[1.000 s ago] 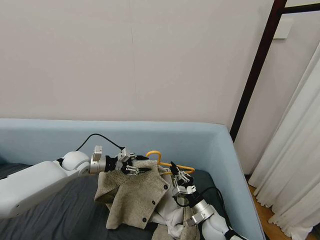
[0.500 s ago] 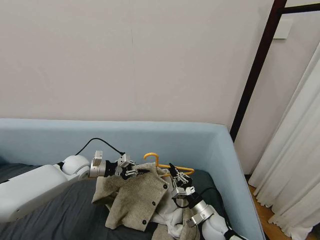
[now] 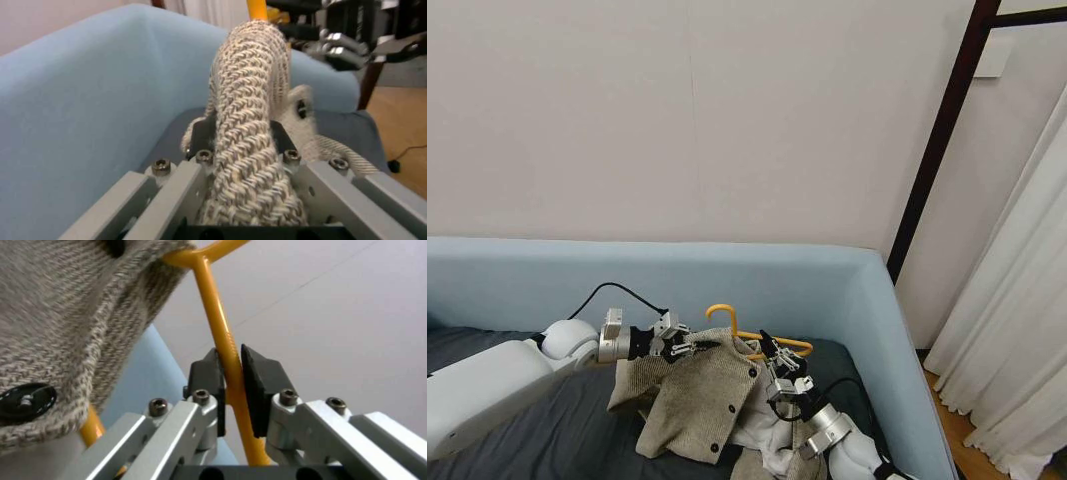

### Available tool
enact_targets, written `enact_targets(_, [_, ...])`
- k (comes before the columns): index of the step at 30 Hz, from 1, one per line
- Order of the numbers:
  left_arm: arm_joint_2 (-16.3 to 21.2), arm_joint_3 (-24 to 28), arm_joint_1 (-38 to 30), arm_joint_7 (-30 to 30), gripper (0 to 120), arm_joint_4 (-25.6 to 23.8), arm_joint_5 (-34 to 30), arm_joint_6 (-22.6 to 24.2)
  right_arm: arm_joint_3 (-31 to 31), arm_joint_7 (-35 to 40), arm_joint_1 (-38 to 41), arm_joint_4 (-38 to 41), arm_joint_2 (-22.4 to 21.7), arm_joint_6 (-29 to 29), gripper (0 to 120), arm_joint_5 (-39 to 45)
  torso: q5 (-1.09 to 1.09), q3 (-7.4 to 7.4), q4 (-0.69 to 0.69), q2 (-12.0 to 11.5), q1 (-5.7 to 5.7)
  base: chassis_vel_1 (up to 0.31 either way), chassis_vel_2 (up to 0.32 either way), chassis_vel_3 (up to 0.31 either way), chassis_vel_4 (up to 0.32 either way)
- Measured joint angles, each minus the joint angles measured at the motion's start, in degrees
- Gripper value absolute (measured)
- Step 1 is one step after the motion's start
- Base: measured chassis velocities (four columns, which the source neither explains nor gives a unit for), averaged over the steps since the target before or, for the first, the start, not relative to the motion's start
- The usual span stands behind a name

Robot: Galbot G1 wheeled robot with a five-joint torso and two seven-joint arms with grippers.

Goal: Pick up the clothes from the sofa and hang them on the clothes hanger.

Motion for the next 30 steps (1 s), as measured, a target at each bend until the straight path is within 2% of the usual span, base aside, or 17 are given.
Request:
enact_targets(1, [0.00,0.00,0.00,0.00,8,0.00,0.00,0.00,0.00,0.00,0.00,0.00,0.00,0.00,13,0.00,0.00,0.00,0.00,0.00,0.00,0.000,0.000,0.000,0.000])
enact_targets(5, [0.23,-3.90,2.93,-0.60,8,1.28,0.41,0.01,-0.21,0.09,-1.25,2.47,-1.58,-1.71,30,3.22,0.00,0.00,0.00,0.00,0.00,0.000,0.000,0.000,0.000])
enact_targets(6, [0.23,-3.90,2.93,-0.60,8,1.28,0.41,0.01,-0.21,0.09,-1.25,2.47,-1.58,-1.71,30,3.22,0.00,0.00,0.00,0.00,0.00,0.000,0.000,0.000,0.000])
enact_targets(9, [0.79,-6.17,5.06,-0.66,8,1.55,0.86,-0.33,-0.06,0.10,-2.07,3.63,-2.35,-1.98,44,4.00,0.00,0.00,0.00,0.00,0.00,0.000,0.000,0.000,0.000])
enact_targets(12, [1.14,-7.34,6.33,-0.67,8,1.54,1.47,-0.55,0.16,0.13,-2.30,3.94,-2.51,-1.98,52,4.01,0.01,0.00,0.00,0.00,0.00,0.000,0.000,0.000,0.000])
enact_targets(14, [1.73,-9.15,8.32,-0.86,8,1.63,2.04,-0.86,0.76,0.21,-2.96,5.09,-2.85,-1.79,64,4.53,0.00,0.00,0.01,0.00,0.00,0.000,0.000,0.000,0.000])
enact_targets(16, [1.99,-9.77,9.00,-0.94,8,1.79,2.26,-1.03,1.08,0.26,-3.29,5.71,-3.04,-1.62,67,4.99,0.00,0.00,0.00,0.00,0.00,0.000,0.000,0.000,0.000])
enact_targets(18, [2.42,-10.98,10.37,-1.22,8,2.10,2.76,-1.42,1.84,0.34,-4.30,6.93,-3.46,-1.49,77,6.50,0.00,0.00,0.02,0.00,0.00,0.000,0.000,0.000,0.000])
enact_targets(21, [2.65,-12.79,12.09,-1.86,8,2.32,3.07,-1.78,2.26,0.40,-6.85,9.06,-4.28,-3.08,90,12.21,0.00,0.00,0.01,0.00,0.00,0.000,0.000,0.000,0.000])
enact_targets(22, [2.65,-12.79,12.09,-1.86,8,2.32,3.07,-1.78,2.26,0.40,-6.85,9.06,-4.28,-3.08,90,12.21,0.00,0.00,0.01,0.00,0.00,0.000,0.000,0.000,0.000])
enact_targets(26, [2.77,-14.72,13.85,-2.42,8,2.08,3.02,-1.95,1.00,0.03,-9.40,10.62,-5.49,-7.74,100,25.13,0.00,0.00,-0.01,0.00,0.00,0.000,0.000,0.000,0.000])
enact_targets(27, [2.77,-14.72,13.85,-2.42,8,2.08,3.02,-1.95,1.00,0.03,-9.40,10.62,-5.49,-7.74,100,25.13,0.00,0.00,-0.01,0.00,0.00,0.000,0.000,0.000,0.000])
enact_targets(29, [3.47,-15.52,14.89,-2.54,8,1.21,3.04,-2.18,-0.31,-1.93,-9.40,11.09,-5.89,-12.15,100,38.96,0.01,0.00,-0.01,0.00,0.00,0.000,0.000,0.000,0.000])
enact_targets(30, [3.67,-15.79,15.31,-2.57,8,0.94,3.08,-2.22,-0.30,-2.89,-9.07,10.90,-5.89,-12.83,100,42.37,0.01,0.00,-0.01,0.00,0.00,0.000,0.000,0.000,0.000])
